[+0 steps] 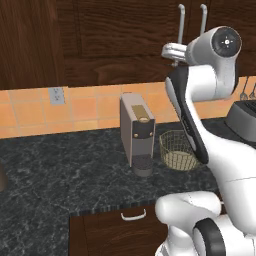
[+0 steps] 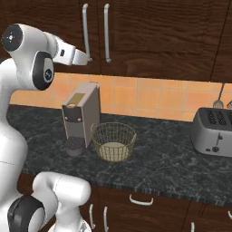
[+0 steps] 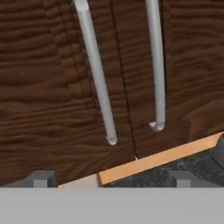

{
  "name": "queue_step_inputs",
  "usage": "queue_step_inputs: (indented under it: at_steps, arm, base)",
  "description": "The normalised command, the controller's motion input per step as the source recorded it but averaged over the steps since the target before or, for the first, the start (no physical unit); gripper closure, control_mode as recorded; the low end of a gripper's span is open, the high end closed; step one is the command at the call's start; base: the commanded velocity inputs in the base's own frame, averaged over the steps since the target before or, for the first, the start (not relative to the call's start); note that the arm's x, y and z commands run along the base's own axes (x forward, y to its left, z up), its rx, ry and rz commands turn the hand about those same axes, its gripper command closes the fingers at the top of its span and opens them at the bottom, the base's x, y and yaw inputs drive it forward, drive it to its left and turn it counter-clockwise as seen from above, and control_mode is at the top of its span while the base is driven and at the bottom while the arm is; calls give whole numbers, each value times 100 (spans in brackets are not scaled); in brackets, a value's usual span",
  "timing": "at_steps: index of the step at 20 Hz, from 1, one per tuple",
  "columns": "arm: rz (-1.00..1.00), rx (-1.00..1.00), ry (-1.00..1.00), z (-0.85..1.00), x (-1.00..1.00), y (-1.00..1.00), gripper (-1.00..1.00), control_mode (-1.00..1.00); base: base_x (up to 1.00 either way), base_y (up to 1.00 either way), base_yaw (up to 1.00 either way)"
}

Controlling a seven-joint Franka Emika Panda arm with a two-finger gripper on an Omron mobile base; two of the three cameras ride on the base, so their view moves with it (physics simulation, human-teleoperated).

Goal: Open the cabinet, pick up the bread from the cabinet and place it in the basket. Then move the basket to the dining counter.

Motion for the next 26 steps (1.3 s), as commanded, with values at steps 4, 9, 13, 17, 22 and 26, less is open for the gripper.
queue_step_inputs:
  at_steps: [4, 9, 13, 17, 22, 26]
  arm:
    - [-1, 15, -10, 100, 28, -3, -100, -100]
    - [13, -2, 1, 32, 29, -23, -100, -100]
    - [6, -3, 1, -7, 42, -20, -100, -100]
    - [1, -8, 12, -5, 61, -26, -100, -100]
    - [4, -9, 11, 0, 51, 1, -100, -100]
    - [5, 0, 6, 0, 38, 12, -100, -100]
  base:
    - [0, 0, 0]
    - [0, 0, 0]
    - [0, 0, 0]
    - [0, 0, 0]
    - [0, 0, 0]
    - [0, 0, 0]
